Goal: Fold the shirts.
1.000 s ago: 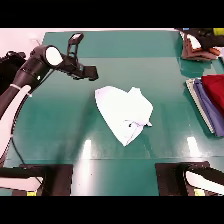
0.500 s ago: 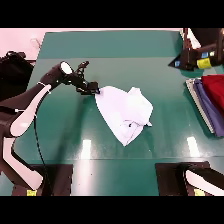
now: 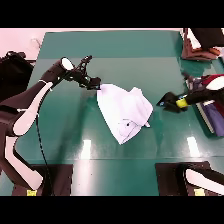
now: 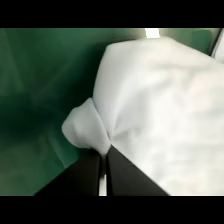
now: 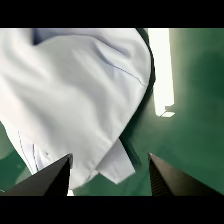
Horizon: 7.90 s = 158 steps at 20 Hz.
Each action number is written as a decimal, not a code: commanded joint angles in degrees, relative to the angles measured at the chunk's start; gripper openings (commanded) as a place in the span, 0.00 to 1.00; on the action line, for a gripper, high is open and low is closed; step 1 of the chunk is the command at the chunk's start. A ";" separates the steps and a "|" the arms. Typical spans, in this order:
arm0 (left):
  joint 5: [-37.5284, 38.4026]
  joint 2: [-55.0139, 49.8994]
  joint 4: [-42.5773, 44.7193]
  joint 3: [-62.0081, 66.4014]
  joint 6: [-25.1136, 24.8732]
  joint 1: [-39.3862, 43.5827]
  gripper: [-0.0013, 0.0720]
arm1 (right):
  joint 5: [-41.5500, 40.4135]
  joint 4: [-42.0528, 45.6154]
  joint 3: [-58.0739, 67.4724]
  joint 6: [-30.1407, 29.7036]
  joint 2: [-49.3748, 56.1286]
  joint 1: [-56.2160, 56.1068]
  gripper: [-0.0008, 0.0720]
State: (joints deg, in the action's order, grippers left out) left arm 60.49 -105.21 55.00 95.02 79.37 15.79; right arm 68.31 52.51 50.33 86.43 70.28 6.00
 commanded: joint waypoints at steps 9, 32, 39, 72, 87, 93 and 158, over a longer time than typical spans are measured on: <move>1.27 5.79 4.24 1.29 -0.33 0.00 0.05 | -13.64 -11.37 3.96 -5.73 11.23 -9.64 0.03; 7.72 42.86 16.61 -12.57 -1.84 9.18 0.05 | 10.34 13.68 35.58 4.63 -5.64 -16.98 0.03; 6.08 41.05 6.01 -36.85 -3.41 21.75 0.07 | 9.25 13.55 25.97 4.61 -5.81 -15.04 0.03; 1.27 42.16 -8.17 -29.59 -10.71 -23.19 0.05 | 11.08 13.03 39.06 3.69 -8.00 -9.29 0.03; 4.98 61.88 6.40 22.36 -5.18 -28.33 0.05 | 16.87 10.82 65.96 3.04 -20.31 11.52 0.03; 11.82 52.70 3.50 9.64 -1.66 -28.33 0.05 | 20.50 -0.83 67.10 2.58 -6.88 10.62 0.03; 8.63 59.58 -7.98 -20.70 -7.23 -40.17 0.05 | -0.22 -1.25 19.85 -7.41 -20.70 1.95 0.03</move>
State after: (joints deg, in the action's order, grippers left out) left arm 68.84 -52.69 49.23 62.00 69.19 -24.34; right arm 63.37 46.13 54.59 77.32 56.12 8.45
